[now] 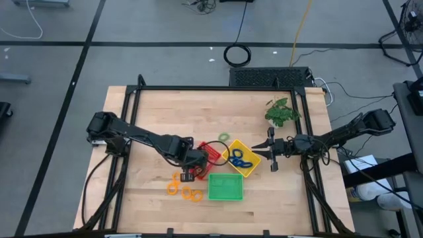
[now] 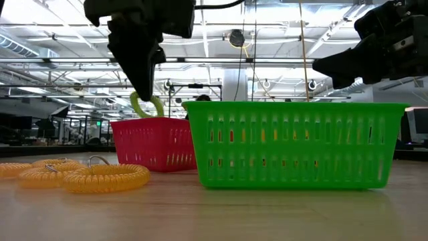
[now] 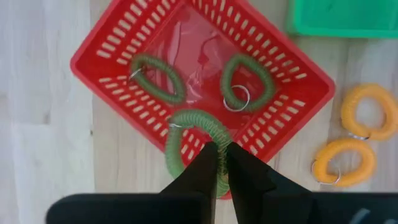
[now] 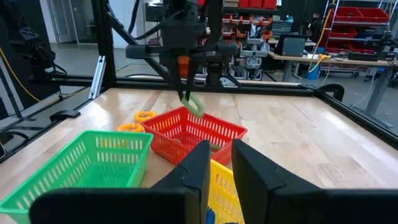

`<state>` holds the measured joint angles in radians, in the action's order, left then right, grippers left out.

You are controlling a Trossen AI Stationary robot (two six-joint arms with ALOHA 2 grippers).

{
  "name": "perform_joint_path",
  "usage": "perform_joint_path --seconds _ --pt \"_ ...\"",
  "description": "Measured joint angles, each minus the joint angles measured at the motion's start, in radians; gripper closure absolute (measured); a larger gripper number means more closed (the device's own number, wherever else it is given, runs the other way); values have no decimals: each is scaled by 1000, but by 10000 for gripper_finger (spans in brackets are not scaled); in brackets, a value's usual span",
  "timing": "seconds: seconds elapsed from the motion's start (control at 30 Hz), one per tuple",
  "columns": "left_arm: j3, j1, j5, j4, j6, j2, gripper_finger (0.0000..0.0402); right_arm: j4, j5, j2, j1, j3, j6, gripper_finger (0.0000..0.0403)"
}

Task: Sort spring keychains
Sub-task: Put the green spring keychain into the red bin

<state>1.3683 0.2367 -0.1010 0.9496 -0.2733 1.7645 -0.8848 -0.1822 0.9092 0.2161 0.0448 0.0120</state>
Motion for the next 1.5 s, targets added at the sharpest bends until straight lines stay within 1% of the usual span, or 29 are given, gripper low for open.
perform_joint_path --seconds 0.1,0.23,0.37,0.5,0.7,1.07,1.27,1.4,1.5 --pt "-24 1 32 -60 4 0 367 0 0 0 0 0 0 346" --pt "-64 1 67 -142 30 0 373 0 0 0 0 0 0 346" --pt "-77 0 69 -147 14 0 375 0 0 0 0 0 0 346" --pt "-78 -1 66 -148 -16 0 363 0 0 0 0 0 0 346" --pt "-78 -1 66 -148 -18 0 346 0 0 0 0 0 0 346" --pt "-77 -1 65 -148 -18 0 349 0 0 0 0 0 0 346" --pt "-77 -1 65 -148 -24 0 325 0 0 0 0 0 0 346" --pt "-77 -1 65 -148 -48 0 296 0 0 0 0 0 0 346" --pt "-77 -2 65 -148 -17 0 272 0 0 0 0 0 0 346"
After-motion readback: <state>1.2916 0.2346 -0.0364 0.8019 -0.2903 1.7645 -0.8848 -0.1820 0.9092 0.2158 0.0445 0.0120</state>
